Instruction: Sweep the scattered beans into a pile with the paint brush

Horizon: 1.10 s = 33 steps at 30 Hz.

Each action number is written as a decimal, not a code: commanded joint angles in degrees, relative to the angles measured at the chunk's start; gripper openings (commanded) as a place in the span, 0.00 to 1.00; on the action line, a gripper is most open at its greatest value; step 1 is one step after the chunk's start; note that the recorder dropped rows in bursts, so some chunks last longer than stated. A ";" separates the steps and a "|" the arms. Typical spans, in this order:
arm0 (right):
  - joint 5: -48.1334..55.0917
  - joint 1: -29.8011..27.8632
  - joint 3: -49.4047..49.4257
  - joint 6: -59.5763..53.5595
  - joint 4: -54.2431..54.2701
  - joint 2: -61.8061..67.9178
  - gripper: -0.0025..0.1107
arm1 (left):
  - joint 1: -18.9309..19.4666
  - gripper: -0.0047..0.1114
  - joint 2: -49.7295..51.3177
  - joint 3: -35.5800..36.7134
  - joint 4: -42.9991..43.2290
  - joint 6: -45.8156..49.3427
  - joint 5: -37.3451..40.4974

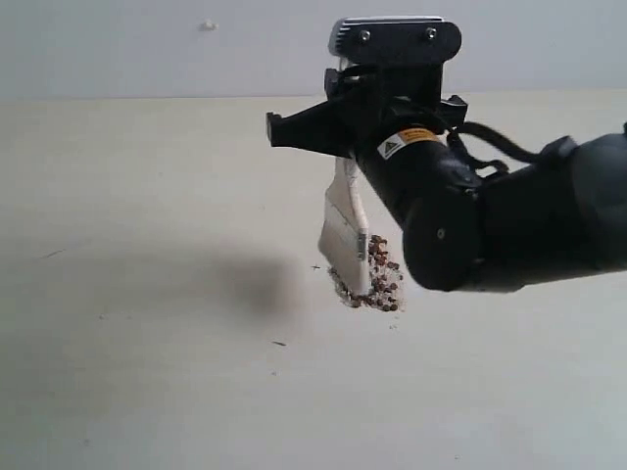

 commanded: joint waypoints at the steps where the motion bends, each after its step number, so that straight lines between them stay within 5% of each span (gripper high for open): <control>1: 5.67 -6.93 0.14 4.14 -11.63 -2.16 0.02 | -0.34 0.04 0.06 0.18 0.01 0.26 0.06; 8: 0.31 -17.72 -0.12 29.87 -51.47 -2.80 0.02 | -0.34 0.04 0.06 0.18 0.01 0.26 0.06; 18: -3.40 -33.88 -9.55 46.34 -88.40 0.73 0.02 | -0.34 0.04 0.06 0.18 0.01 0.26 0.06; 25: -3.61 -38.07 -19.70 53.57 -102.90 6.14 0.02 | -0.34 0.04 0.06 0.18 0.01 0.26 0.06; 33: -19.21 -41.08 -29.81 64.01 -112.56 17.40 0.02 | -0.34 0.04 0.06 0.18 0.01 0.26 0.06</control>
